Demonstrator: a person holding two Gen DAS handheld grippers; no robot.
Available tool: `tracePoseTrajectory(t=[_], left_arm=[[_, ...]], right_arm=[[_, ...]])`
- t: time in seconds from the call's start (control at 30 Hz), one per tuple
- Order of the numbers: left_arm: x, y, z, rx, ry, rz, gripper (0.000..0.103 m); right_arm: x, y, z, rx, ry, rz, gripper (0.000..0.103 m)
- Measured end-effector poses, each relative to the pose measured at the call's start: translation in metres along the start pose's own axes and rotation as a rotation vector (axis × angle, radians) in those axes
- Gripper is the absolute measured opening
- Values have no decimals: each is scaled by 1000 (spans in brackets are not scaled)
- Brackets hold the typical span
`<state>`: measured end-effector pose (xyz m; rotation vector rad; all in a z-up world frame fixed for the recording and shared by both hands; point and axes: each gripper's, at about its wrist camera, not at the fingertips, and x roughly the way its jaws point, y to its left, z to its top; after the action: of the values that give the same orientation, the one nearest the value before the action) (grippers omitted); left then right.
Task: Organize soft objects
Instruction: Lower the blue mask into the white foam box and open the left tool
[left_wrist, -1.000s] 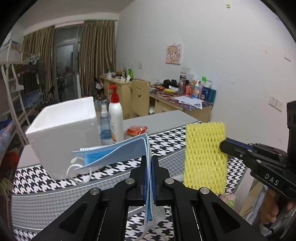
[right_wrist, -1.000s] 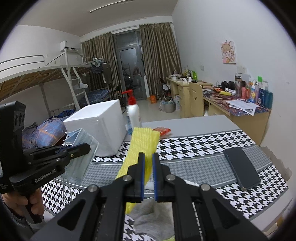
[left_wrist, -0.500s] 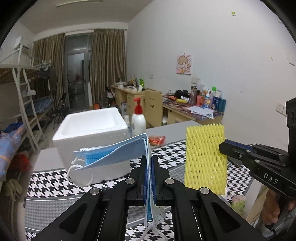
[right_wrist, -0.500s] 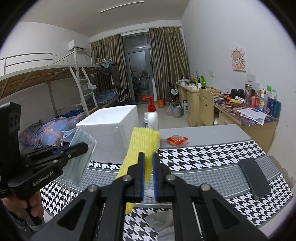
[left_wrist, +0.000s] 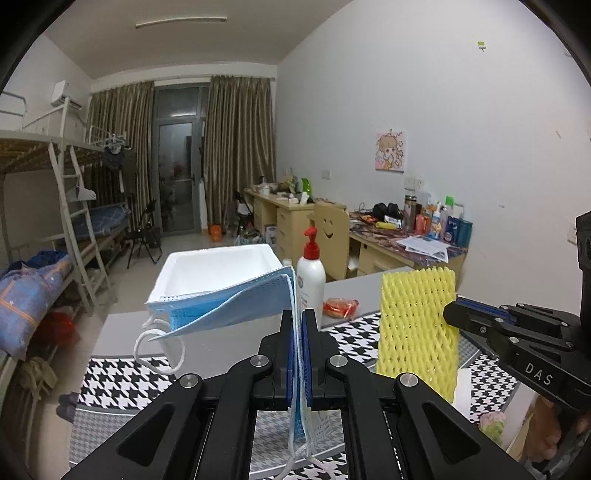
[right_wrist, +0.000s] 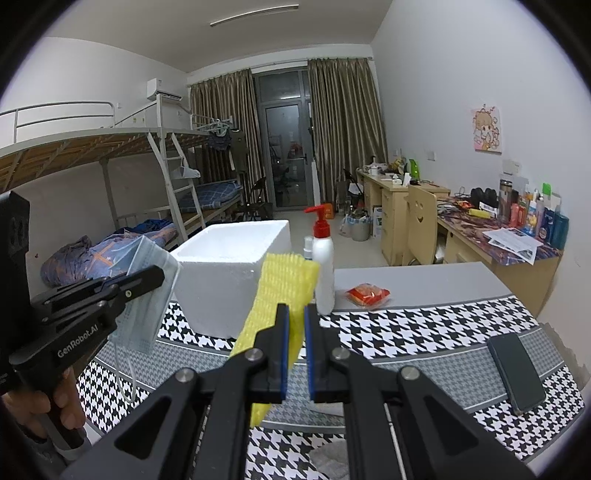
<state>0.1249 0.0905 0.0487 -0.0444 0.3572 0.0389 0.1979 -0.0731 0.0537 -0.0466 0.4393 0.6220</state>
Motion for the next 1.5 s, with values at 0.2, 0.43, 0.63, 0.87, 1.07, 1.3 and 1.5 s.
tracePoseTrajectory(t=[0.2, 0.43, 0.63, 0.87, 1.07, 1.3, 1.5], left_arm=[[-3, 9, 7, -5, -14, -1, 4], [-6, 18, 15, 3, -21, 5, 4], [-4, 23, 27, 5, -23, 0, 4], [-3, 30, 33, -4, -39, 30, 4], [0, 33, 42, 3, -59, 48, 4], [13, 39, 53, -5, -40, 50, 4], [22, 43, 64, -5, -46, 38, 4]], right_arm=[[3, 10, 9, -18, -5, -3, 10], [2, 22, 19, -43, -35, 1, 10], [4, 27, 27, -49, -42, 8, 10], [8, 32, 38, -48, -45, 26, 10], [16, 36, 47, -49, -44, 16, 10], [25, 43, 59, -67, -41, 11, 10], [31, 43, 68, -69, -33, 16, 11]])
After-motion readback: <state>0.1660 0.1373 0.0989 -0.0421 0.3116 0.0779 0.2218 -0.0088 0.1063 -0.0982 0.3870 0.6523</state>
